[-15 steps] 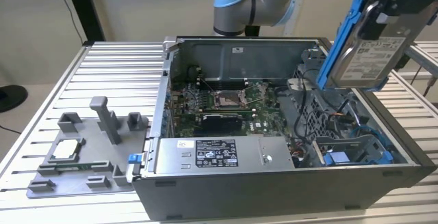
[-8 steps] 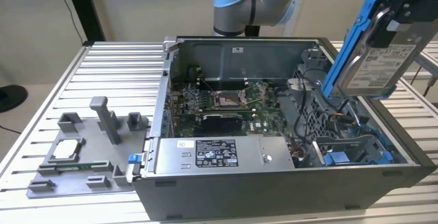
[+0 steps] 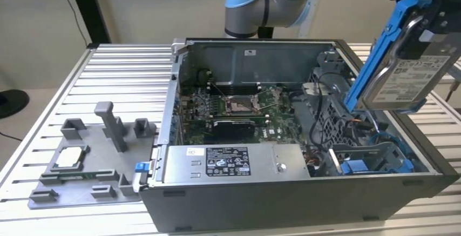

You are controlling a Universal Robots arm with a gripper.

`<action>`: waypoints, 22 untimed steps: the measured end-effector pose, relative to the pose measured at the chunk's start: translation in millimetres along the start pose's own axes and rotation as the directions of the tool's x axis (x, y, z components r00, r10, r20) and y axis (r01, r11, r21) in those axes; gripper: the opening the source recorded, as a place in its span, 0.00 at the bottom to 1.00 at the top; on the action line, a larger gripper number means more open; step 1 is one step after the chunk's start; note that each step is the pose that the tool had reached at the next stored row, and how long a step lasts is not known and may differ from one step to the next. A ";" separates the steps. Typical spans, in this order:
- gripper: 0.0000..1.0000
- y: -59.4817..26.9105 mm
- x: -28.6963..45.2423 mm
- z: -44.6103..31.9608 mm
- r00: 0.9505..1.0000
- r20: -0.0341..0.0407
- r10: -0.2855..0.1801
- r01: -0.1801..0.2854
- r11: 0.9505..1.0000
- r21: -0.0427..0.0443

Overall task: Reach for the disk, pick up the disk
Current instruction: 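Pick up the disk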

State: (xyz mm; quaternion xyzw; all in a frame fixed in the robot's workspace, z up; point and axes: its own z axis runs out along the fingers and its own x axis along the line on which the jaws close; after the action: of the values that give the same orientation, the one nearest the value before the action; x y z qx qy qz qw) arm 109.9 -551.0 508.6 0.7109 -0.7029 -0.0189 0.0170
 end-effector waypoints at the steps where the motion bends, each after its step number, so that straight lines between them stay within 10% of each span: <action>1: 0.00 -0.2 2.6 0.1 1.000 0.000 0.000 0.000 1.000 0.000; 11: 0.00 -3.2 24.8 1.4 1.000 0.000 0.000 0.000 1.000 -0.002; 22: 0.00 -4.1 27.1 5.0 1.000 -0.001 -0.011 0.011 1.000 -0.002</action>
State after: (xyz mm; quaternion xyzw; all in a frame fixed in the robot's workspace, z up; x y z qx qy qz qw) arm 114.1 -578.0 503.4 0.7149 -0.6988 -0.0194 0.0180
